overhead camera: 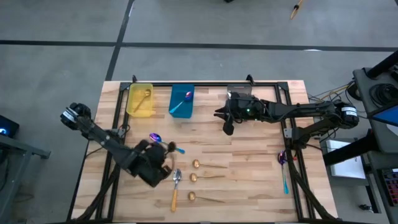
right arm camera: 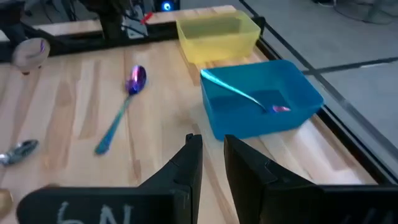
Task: Sort silverware by color (type)
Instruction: Put the yellow spoon into the black bin
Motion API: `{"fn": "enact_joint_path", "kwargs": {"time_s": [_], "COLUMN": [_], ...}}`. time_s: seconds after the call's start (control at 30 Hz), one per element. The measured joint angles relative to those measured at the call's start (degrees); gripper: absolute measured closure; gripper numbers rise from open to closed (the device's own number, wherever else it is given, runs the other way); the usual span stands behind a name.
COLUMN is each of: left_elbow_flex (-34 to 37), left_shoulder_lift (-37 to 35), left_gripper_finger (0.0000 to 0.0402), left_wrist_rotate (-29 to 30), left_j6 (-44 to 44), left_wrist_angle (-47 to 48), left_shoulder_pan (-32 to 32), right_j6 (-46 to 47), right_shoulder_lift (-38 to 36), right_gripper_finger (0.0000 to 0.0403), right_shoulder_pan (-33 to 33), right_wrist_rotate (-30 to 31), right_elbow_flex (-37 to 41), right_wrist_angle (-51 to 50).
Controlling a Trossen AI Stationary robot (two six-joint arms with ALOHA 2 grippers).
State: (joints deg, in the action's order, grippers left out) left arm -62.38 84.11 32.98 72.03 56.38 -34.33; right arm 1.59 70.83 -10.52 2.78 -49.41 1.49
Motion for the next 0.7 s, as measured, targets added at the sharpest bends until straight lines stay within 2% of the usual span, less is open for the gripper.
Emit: {"fn": "enact_joint_path", "kwargs": {"time_s": [0.2, 0.33, 0.47, 0.6, 0.7], "left_elbow_flex": [-4.75, -3.79, -0.06, 3.85, 5.31], "left_shoulder_lift": [-0.09, -0.89, -0.9, -0.89, -0.89], "left_gripper_finger": [0.0387, 0.0387, 0.0387, 0.0387, 0.0387], "left_wrist_rotate": [1.76, 4.63, 4.87, 4.64, 4.63], "left_j6": [-35.62, -52.17, -59.51, -60.82, -57.72], "left_wrist_angle": [-2.95, -14.07, -26.56, -36.24, -39.76], "left_shoulder_pan": [10.68, 17.51, 22.36, 24.41, 25.36], "right_j6": [4.04, 9.84, 16.86, 21.66, 24.55], "right_shoulder_lift": [2.29, 2.32, 2.1, 2.43, 3.34], "right_gripper_finger": [0.0346, 0.0346, 0.0346, 0.0346, 0.0346], "right_shoulder_pan": [0.04, 1.11, 3.52, 6.65, 7.65], "right_wrist_rotate": [-0.21, -0.14, 1.18, 4.95, 7.91], "right_elbow_flex": [0.0, 0.15, 1.74, 5.47, 6.98], "right_wrist_angle": [0.8, -4.76, -3.91, 8.05, 15.72]}}
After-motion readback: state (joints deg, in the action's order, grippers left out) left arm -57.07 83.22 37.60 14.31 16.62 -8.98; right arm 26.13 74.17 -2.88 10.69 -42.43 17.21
